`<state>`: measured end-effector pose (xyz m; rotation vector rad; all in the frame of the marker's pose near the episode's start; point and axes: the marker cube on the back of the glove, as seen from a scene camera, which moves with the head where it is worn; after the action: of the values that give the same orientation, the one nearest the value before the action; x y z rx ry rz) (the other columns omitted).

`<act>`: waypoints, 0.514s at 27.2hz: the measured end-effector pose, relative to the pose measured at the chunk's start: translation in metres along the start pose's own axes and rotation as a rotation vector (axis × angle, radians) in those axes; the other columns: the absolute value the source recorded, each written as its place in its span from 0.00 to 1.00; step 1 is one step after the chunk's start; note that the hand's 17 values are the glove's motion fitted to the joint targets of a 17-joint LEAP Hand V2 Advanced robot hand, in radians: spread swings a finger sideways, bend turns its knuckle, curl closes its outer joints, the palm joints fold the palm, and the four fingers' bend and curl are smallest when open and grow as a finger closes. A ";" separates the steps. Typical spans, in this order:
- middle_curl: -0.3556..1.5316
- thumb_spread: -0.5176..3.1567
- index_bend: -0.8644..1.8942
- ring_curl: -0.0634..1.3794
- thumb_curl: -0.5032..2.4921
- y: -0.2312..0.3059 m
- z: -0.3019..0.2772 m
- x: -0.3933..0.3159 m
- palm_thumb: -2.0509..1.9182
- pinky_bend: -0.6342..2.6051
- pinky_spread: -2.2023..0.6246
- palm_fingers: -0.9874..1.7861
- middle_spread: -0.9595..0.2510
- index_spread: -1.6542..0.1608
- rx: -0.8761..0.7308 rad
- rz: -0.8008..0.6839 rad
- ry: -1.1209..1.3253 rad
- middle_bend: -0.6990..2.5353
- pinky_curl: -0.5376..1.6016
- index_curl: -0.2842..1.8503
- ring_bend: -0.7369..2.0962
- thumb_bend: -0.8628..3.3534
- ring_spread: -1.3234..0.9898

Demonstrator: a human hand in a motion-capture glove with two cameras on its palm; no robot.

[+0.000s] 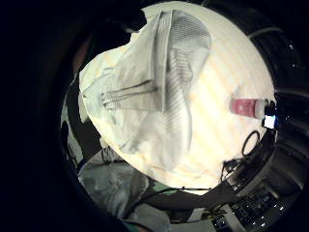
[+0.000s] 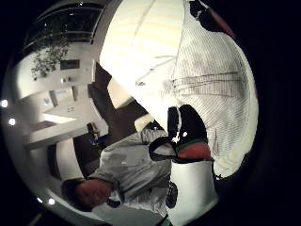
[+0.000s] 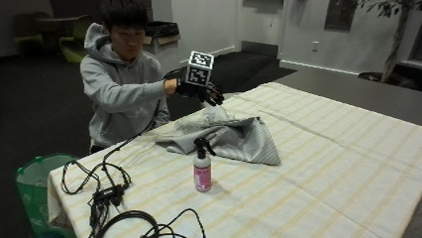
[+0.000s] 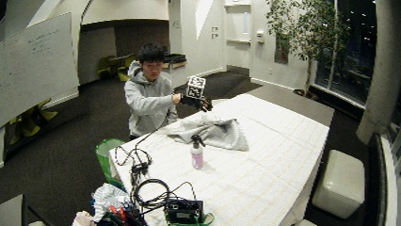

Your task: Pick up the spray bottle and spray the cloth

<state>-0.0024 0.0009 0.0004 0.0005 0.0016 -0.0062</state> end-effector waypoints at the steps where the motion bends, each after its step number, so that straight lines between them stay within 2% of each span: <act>1: 0.23 0.24 0.41 0.09 0.21 0.000 0.000 0.000 0.66 0.29 0.82 0.56 0.77 0.82 0.001 -0.001 0.000 0.30 0.28 0.17 0.36 0.29 0.58; 6: 0.26 0.31 0.40 0.14 0.23 0.003 -0.002 0.000 0.68 0.29 0.84 0.56 0.76 0.78 0.004 -0.010 0.003 0.30 0.32 0.22 0.36 0.29 0.58; 14: 0.29 0.37 0.39 0.17 0.25 0.011 -0.001 -0.003 0.69 0.28 0.85 0.56 0.75 0.75 0.032 -0.030 0.022 0.29 0.34 0.25 0.36 0.28 0.58</act>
<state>-0.0057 0.0115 -0.0008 0.0323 0.0235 -0.0362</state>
